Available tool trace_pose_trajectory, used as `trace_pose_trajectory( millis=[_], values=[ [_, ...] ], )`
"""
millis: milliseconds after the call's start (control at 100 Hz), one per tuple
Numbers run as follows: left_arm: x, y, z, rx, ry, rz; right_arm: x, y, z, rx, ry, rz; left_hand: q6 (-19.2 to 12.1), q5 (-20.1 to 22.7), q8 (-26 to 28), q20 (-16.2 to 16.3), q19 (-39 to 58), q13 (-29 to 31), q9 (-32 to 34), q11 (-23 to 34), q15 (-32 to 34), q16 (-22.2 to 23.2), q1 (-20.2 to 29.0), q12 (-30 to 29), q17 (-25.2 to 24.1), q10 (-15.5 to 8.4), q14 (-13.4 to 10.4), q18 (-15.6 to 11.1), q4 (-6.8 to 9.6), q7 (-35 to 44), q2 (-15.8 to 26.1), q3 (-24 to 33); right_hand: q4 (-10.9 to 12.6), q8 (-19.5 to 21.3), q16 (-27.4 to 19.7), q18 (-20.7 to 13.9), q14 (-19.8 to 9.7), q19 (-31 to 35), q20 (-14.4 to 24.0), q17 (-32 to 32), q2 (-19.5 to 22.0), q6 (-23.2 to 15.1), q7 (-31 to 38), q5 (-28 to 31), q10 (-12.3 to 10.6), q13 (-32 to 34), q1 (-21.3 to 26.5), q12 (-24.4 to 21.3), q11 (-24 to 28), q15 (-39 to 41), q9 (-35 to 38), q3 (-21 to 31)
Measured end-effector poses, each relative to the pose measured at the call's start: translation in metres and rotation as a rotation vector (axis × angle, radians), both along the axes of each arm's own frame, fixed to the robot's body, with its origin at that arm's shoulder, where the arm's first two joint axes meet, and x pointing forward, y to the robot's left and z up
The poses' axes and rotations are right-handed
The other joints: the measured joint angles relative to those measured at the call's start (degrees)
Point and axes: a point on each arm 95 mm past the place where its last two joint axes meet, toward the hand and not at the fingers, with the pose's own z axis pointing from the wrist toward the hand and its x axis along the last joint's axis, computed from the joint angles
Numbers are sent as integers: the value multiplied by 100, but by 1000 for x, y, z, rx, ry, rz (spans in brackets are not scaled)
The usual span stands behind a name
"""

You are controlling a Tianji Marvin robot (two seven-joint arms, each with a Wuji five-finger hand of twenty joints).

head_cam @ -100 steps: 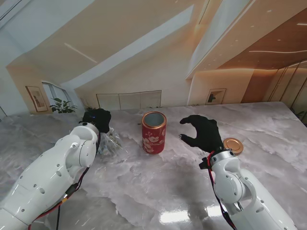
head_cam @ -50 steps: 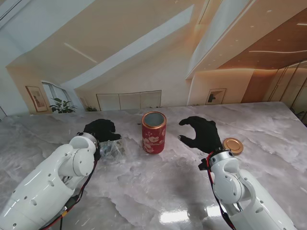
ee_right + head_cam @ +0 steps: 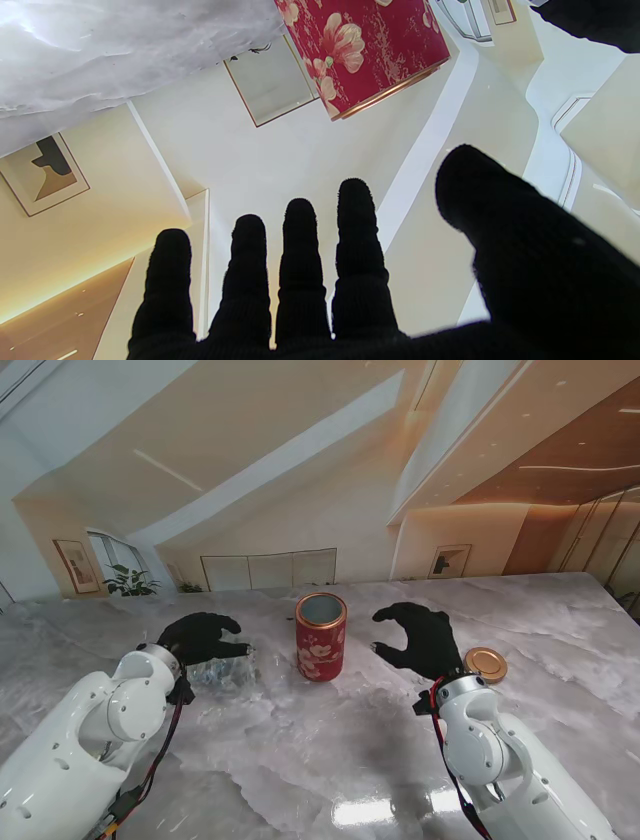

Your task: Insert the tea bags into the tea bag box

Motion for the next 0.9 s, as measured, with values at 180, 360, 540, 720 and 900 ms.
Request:
trace_pose_trajectory(
  millis=[180, 360, 540, 720, 900],
  values=[
    [-11, 5, 5, -66, -135, -25, 0, 0, 0, -2, -1, 0, -35, -7, -42, -607, -1487, -742, -366, -382, -641, -198, 9, -89, -1354, -40, -14, -320, 0, -145, 456, -261, 0, 0, 0, 0, 0, -1, 0, 0, 0, 0, 0, 0, 0, 0, 0, 0, 0, 0, -1, 0],
    [-24, 13, 4, -77, -161, -32, 1, -4, 2, -25, -7, 5, -51, -87, -269, -1541, -2930, -1521, -721, -695, -1407, -532, 235, -299, -2287, -305, -372, -884, 0, -357, 523, -257, 0, -1, 0, 0, 0, -1, 0, 0, 0, 0, 0, 0, 0, 0, 0, 0, 0, 0, -2, 0],
    [-42, 21, -8, -13, -177, -33, -2, -18, 9, -116, -31, 1, -78, -213, -382, -1976, -3721, -1964, -1013, -897, -1806, -721, 336, -494, -2501, -369, -560, -1183, -22, -422, 584, -253, 0, -38, -9, 0, 16, -1, 0, 20, -3, -18, -1, 0, 0, 0, 0, -1, -34, -42, -10, -37],
    [-58, 28, -22, -45, -180, -6, -1, -46, 23, -249, -32, -49, -78, -236, -403, -2055, -3938, -2025, -1016, -946, -1867, -743, 336, -506, -2501, -369, -567, -1217, -22, -422, 584, -253, 0, -108, -72, 0, 63, -2, 0, 25, -9, -59, -220, -113, 0, -2, -47, -70, -143, -144, -21, -360],
    [-63, 30, -30, -62, -169, 9, 5, -70, 31, -379, 41, -192, -78, -236, -427, -2055, -3940, -2025, -1017, -959, -1871, -743, 363, -559, -2501, -370, -567, -1218, -22, -422, 584, -257, 1, -172, -140, 88, 137, -70, 0, 13, 1, -78, -398, -355, 0, -7, -289, -129, -268, -226, -303, -1057]
  ],
)
